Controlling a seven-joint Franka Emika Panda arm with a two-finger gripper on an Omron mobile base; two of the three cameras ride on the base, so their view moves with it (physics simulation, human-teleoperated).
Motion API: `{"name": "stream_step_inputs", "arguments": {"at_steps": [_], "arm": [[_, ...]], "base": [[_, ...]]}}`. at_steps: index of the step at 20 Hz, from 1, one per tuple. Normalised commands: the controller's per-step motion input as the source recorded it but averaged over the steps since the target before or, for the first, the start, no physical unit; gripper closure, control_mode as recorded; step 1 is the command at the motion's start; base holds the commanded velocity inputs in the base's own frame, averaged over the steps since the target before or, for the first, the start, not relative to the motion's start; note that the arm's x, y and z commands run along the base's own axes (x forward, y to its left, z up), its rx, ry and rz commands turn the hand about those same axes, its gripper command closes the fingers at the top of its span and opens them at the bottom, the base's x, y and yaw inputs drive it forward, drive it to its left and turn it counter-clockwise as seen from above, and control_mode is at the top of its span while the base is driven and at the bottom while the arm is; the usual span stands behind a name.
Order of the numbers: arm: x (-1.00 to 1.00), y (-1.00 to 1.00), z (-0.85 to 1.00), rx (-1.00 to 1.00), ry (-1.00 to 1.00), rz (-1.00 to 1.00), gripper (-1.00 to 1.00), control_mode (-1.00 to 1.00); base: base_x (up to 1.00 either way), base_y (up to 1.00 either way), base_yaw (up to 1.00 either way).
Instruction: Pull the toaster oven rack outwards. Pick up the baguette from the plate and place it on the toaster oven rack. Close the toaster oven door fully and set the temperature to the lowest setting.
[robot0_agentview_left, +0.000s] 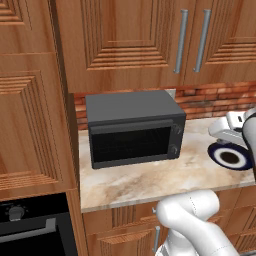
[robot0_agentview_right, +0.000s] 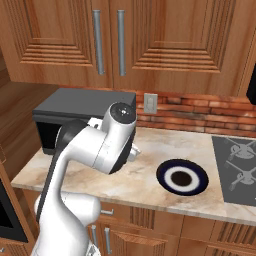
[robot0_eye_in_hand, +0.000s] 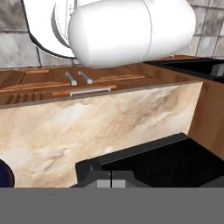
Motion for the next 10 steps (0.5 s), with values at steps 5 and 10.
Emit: {"name": "stream_step_inputs", "arguments": {"at_steps": [5, 10], "arm": [[0.06, 0.09, 0.00, 0.00, -0.01, 0.00, 1.00, -1.00], [0.05, 0.20, 0.00, 0.00, -0.02, 0.00, 1.00, -1.00]], "base": [[0.00, 0.00, 0.00], [0.00, 0.00, 0.00]]}}
